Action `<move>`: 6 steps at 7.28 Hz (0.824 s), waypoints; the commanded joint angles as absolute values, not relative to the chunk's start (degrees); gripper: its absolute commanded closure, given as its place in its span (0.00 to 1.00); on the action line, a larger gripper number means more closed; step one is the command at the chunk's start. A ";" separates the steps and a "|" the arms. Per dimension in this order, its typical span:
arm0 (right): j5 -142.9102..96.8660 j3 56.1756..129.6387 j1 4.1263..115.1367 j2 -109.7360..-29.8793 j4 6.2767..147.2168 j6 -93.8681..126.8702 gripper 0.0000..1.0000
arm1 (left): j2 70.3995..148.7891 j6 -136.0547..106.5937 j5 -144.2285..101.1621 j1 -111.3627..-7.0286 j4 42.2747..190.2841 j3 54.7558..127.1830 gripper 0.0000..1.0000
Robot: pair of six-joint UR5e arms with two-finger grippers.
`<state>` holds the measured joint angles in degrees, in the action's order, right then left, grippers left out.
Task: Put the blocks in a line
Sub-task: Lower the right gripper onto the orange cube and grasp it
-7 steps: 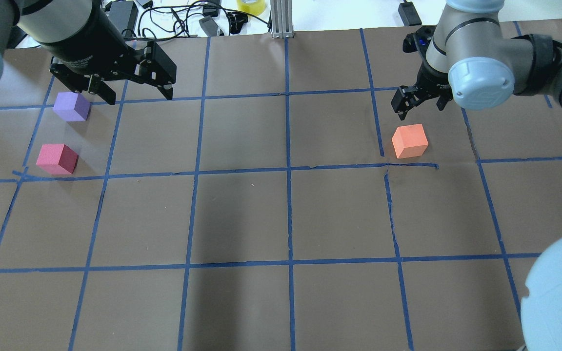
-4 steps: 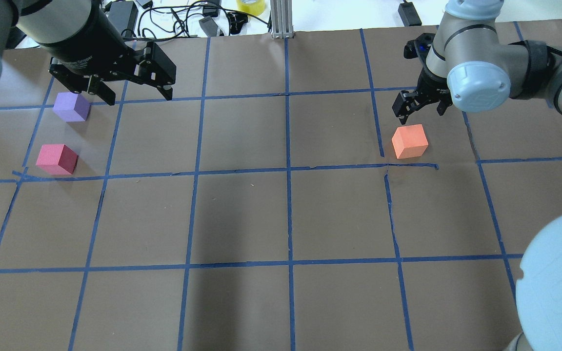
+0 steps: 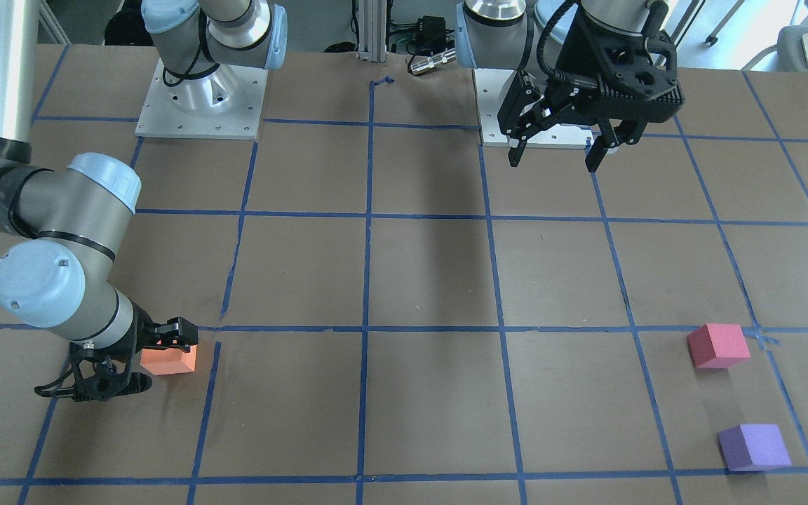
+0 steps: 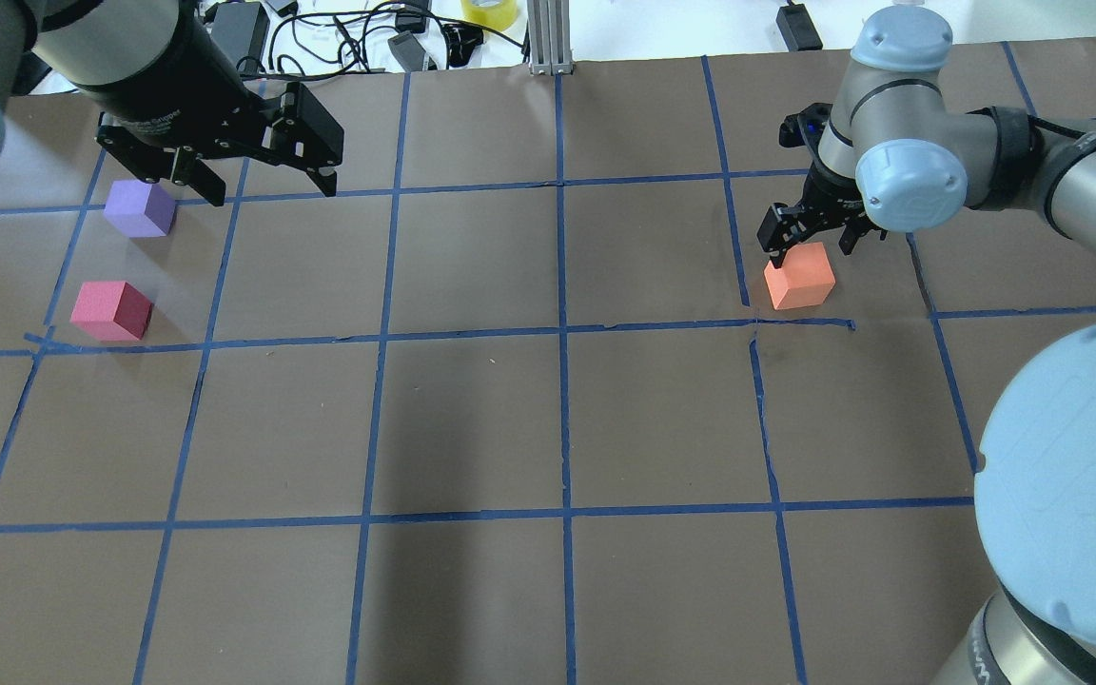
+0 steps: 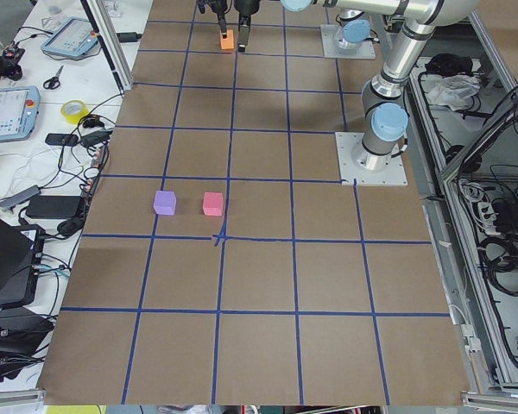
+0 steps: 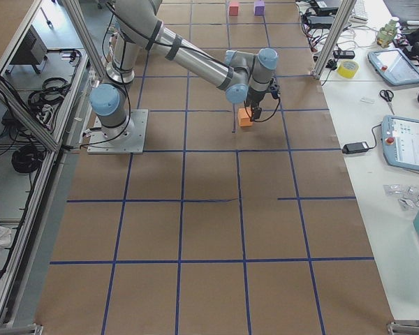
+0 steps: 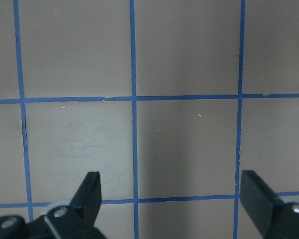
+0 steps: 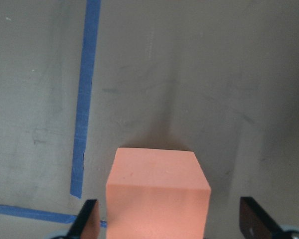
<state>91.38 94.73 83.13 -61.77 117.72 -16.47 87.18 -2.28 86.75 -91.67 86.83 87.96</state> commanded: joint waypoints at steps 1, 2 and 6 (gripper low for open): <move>91.23 94.75 83.14 -60.64 117.60 -16.35 0.00 | 87.01 -2.29 86.75 -91.67 86.84 87.98 0.00; 91.23 94.83 83.14 -60.21 117.68 -16.35 0.00 | 87.45 -2.29 86.75 -91.67 86.75 87.89 0.00; 91.41 94.75 83.14 -57.39 122.60 -16.17 0.71 | 87.36 -2.29 86.75 -91.67 86.75 87.89 0.00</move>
<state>91.33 94.75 83.15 -57.72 121.90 -16.21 87.27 -2.29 86.75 -91.67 86.81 87.89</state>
